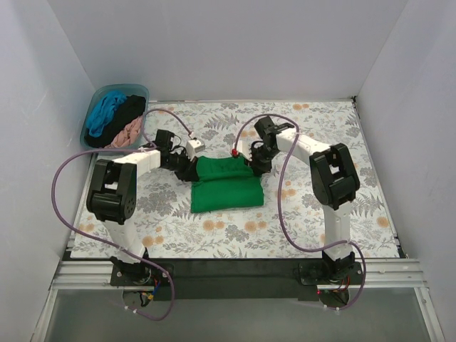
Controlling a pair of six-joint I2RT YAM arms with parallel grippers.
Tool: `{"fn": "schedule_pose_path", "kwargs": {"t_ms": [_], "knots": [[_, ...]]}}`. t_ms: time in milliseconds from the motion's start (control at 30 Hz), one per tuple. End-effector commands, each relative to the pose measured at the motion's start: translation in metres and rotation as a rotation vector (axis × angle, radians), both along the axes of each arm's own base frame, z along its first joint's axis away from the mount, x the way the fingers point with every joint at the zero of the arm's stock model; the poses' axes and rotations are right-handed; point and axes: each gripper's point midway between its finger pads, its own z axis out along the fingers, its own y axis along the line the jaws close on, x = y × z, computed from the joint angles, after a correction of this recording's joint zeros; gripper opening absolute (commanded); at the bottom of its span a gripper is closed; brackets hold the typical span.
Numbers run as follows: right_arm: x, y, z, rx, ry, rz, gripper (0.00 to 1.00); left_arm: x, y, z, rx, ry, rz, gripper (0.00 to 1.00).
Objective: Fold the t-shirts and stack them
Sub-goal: Fold the tshirt
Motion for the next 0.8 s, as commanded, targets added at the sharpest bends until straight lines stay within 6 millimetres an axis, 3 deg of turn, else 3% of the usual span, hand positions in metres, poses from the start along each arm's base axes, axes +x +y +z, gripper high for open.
{"fn": "schedule_pose_path", "kwargs": {"t_ms": [0,133,167,200,233,300,367,433,500,533,600,633,700,767], "knots": [[-0.048,-0.011,0.002,-0.021,0.105,-0.017,0.01,-0.046,-0.001,0.005,0.024,0.033,-0.045,0.06],[-0.113,-0.017,0.015,0.047,0.254,-0.066,0.01,-0.092,-0.007,0.014,0.024,0.029,-0.118,0.08],[-0.121,-0.017,0.018,0.058,0.274,-0.077,0.06,-0.097,-0.009,0.026,0.009,-0.003,-0.129,0.14],[-0.126,-0.017,0.023,0.070,0.286,-0.087,0.15,-0.107,-0.010,0.028,-0.001,0.014,-0.142,0.18],[-0.130,-0.017,0.035,0.091,0.289,-0.106,0.32,-0.111,-0.011,0.034,-0.015,0.008,-0.148,0.22],[-0.133,-0.012,0.054,0.155,0.317,-0.130,0.43,-0.114,-0.013,0.048,-0.037,-0.013,-0.161,0.33],[-0.122,-0.001,0.085,0.247,0.320,-0.166,0.48,-0.113,-0.022,0.066,-0.091,-0.039,-0.189,0.36],[-0.111,0.007,0.099,0.293,0.358,-0.210,0.48,-0.107,-0.033,0.087,-0.143,-0.086,-0.222,0.40],[-0.095,0.021,0.118,0.360,0.374,-0.218,0.45,-0.105,-0.051,0.094,-0.157,-0.118,-0.263,0.40],[-0.091,0.026,0.111,0.354,0.420,-0.242,0.41,-0.102,-0.058,0.096,-0.162,-0.128,-0.273,0.41],[-0.080,0.037,0.115,0.381,0.448,-0.248,0.36,-0.098,-0.077,0.099,-0.174,-0.163,-0.288,0.41],[-0.074,0.041,0.103,0.367,0.497,-0.278,0.30,-0.095,-0.082,0.094,-0.169,-0.163,-0.291,0.42],[-0.068,0.048,0.097,0.375,0.536,-0.290,0.26,-0.088,-0.095,0.092,-0.163,-0.200,-0.305,0.43],[-0.059,0.056,0.088,0.375,0.574,-0.304,0.23,-0.085,-0.100,0.077,-0.144,-0.182,-0.318,0.43]]}}
